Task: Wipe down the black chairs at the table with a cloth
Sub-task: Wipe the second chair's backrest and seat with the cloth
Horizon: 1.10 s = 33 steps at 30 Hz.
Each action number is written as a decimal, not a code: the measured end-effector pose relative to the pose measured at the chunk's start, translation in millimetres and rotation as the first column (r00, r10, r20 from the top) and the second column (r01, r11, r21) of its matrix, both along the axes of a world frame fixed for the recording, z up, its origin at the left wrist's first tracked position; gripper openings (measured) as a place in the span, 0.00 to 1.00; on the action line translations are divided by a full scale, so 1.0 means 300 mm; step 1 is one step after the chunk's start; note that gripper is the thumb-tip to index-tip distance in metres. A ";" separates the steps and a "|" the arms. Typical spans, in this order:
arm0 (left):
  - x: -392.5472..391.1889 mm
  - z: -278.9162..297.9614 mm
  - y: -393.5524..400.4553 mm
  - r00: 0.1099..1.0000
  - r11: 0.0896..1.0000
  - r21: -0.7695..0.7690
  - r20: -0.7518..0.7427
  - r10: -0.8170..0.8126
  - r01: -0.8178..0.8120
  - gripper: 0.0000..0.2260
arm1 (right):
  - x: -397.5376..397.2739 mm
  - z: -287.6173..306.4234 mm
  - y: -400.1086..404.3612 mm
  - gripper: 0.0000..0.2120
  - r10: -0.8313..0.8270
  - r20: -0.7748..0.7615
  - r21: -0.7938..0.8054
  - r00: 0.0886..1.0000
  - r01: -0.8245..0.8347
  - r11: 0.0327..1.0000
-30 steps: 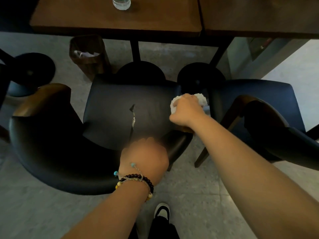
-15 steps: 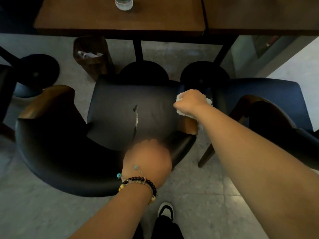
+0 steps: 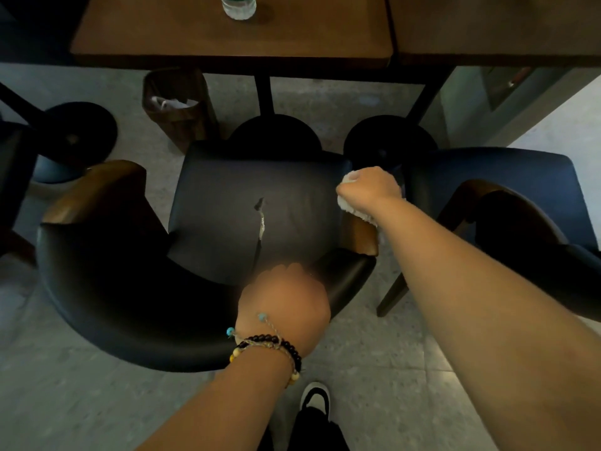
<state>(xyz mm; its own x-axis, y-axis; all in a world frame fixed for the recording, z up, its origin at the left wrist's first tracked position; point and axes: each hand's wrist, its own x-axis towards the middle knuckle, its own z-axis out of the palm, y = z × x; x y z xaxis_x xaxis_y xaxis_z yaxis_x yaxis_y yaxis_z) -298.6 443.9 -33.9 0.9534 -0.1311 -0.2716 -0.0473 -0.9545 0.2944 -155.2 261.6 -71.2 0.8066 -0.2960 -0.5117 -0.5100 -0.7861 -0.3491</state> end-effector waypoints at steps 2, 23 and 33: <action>-0.001 0.000 0.000 1.000 1.000 0.002 0.002 -0.002 0.002 0.11 | -0.021 0.000 -0.006 0.11 -0.083 0.023 0.050 0.996 0.082 0.995; -0.002 -0.003 0.000 1.000 1.000 0.007 0.007 0.016 -0.016 0.11 | -0.161 0.077 0.111 0.14 0.614 -0.151 -0.406 0.775 -0.614 0.676; -0.004 -0.003 0.002 1.000 1.000 -0.025 0.004 0.014 -0.014 0.12 | -0.393 0.115 0.117 0.11 -0.075 0.366 0.135 0.928 0.027 0.990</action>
